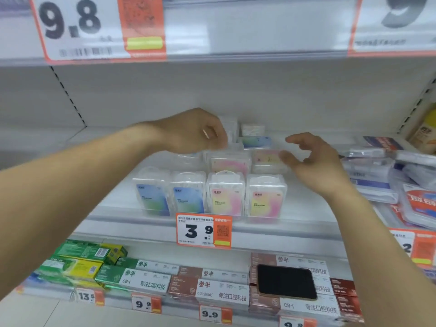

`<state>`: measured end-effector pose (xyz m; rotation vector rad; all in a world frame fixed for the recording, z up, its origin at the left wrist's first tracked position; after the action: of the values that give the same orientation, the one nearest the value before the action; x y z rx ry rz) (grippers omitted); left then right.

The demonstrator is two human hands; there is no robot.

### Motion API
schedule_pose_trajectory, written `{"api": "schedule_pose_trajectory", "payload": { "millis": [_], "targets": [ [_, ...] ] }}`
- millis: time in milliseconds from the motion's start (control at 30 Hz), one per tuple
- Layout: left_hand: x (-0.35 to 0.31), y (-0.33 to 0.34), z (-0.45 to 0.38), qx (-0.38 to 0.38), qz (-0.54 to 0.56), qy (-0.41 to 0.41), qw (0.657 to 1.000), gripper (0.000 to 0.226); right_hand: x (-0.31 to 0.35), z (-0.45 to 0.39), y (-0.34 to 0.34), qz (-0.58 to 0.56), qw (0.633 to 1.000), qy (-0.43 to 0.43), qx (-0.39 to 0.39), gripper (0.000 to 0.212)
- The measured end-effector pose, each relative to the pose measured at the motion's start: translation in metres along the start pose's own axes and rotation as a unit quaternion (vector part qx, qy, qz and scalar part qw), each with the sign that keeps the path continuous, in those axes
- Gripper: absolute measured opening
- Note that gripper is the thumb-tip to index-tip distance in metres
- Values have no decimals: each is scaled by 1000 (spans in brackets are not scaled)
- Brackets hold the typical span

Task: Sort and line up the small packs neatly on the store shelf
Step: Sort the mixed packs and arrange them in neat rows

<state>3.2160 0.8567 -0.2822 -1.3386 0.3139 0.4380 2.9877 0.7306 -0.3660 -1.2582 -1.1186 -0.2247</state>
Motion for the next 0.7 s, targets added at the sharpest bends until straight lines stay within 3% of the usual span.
{"api": "schedule_pose_trajectory", "payload": {
  "millis": [133, 300, 400, 567, 633, 700],
  "targets": [
    [-4, 20, -40, 80, -154, -25, 985, 52, -11, -12, 15, 123, 987, 16, 101, 62],
    [-2, 29, -49, 61, -221, -19, 973, 64, -13, -15, 17, 131, 980, 66, 138, 76],
    [3, 29, -44, 53, -177, -28, 982, 63, -4, -8, 11, 144, 973, 77, 166, 64],
    [8, 16, -31, 58, -124, -45, 990, 50, 1, 2, 5, 125, 983, 58, 120, 60],
    [8, 3, -24, 20, -90, -46, 995, 41, 1, 5, 2, 81, 992, 56, 73, 59],
    [9, -9, -15, 0, 34, -48, 998, 34, 0, 6, 0, -15, 997, 60, 39, 70]
  ]
}}
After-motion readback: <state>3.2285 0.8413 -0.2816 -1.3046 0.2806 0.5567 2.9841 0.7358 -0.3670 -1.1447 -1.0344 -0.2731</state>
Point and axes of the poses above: each hand's wrist, its own z-axis away from the middle knuckle, its own y-axis out of the palm, x = y × z, the point moved 2 cm from there along -z, towards the middle knuckle, and after that the axes turned 10 degrees about x, right-handed, at the moved point
